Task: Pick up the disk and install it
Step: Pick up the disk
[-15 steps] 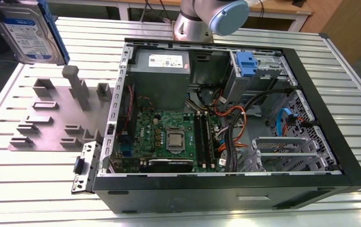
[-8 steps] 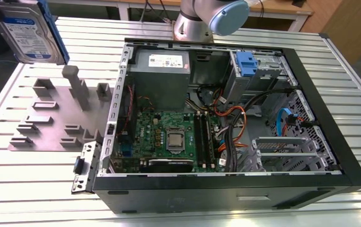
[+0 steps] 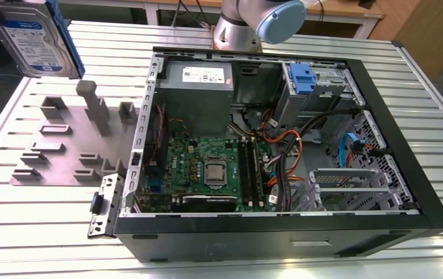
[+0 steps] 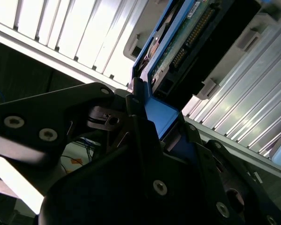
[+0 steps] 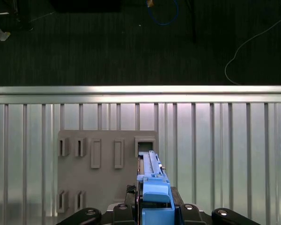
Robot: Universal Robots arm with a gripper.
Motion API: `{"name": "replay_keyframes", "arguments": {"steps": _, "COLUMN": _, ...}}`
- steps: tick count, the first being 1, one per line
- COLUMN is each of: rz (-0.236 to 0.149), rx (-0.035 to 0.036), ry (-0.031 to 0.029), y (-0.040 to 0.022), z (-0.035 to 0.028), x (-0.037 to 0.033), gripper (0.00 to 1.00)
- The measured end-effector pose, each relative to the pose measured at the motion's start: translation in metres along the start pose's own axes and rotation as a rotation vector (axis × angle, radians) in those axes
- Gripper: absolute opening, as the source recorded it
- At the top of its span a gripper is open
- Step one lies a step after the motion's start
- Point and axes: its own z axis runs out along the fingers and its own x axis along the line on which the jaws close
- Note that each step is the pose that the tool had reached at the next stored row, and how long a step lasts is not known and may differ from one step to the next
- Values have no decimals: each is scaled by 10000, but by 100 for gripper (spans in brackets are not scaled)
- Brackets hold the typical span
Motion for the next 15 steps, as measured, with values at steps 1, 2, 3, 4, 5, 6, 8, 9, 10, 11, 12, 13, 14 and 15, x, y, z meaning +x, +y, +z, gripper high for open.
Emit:
{"name": "replay_keyframes", "arguments": {"steps": 1, "rz": 0, "rx": 0, "ry": 0, "y": 0, "z": -2, "x": 0, "gripper": 36}}
{"name": "replay_keyframes", "arguments": {"steps": 2, "rz": 0, "rx": 0, "ry": 0, "y": 0, "z": -4, "x": 0, "gripper": 36}}
{"name": "replay_keyframes", "arguments": {"steps": 3, "rz": 0, "rx": 0, "ry": 0, "y": 0, "z": -6, "x": 0, "gripper": 36}}
{"name": "replay_keyframes", "arguments": {"steps": 4, "rz": 0, "rx": 0, "ry": 0, "y": 0, "z": -9, "x": 0, "gripper": 36}}
{"name": "replay_keyframes", "arguments": {"steps": 5, "rz": 0, "rx": 1, "ry": 0, "y": 0, "z": -11, "x": 0, "gripper": 36}}
{"name": "replay_keyframes", "arguments": {"steps": 6, "rz": 0, "rx": 0, "ry": 0, "y": 0, "z": -13, "x": 0, "gripper": 36}}
{"name": "replay_keyframes", "arguments": {"steps": 8, "rz": 0, "rx": 0, "ry": 0, "y": 0, "z": -18, "x": 0, "gripper": 36}}
{"name": "replay_keyframes", "arguments": {"steps": 9, "rz": 0, "rx": 0, "ry": 0, "y": 0, "z": -19, "x": 0, "gripper": 36}}
{"name": "replay_keyframes", "arguments": {"steps": 10, "rz": 0, "rx": 0, "ry": 0, "y": 0, "z": -21, "x": 0, "gripper": 36}}
{"name": "replay_keyframes", "arguments": {"steps": 11, "rz": 0, "rx": 1, "ry": 0, "y": 0, "z": -23, "x": 0, "gripper": 36}}
{"name": "replay_keyframes", "arguments": {"steps": 12, "rz": 0, "rx": 0, "ry": 0, "y": 0, "z": -25, "x": -1, "gripper": 36}}
{"name": "replay_keyframes", "arguments": {"steps": 13, "rz": 1, "rx": -1, "ry": 0, "y": 0, "z": -28, "x": -1, "gripper": 36}}
{"name": "replay_keyframes", "arguments": {"steps": 14, "rz": 0, "rx": 0, "ry": 0, "y": 0, "z": -30, "x": -1, "gripper": 36}}
{"name": "replay_keyframes", "arguments": {"steps": 15, "rz": 0, "rx": 0, "ry": 0, "y": 0, "z": -32, "x": -1, "gripper": 36}}
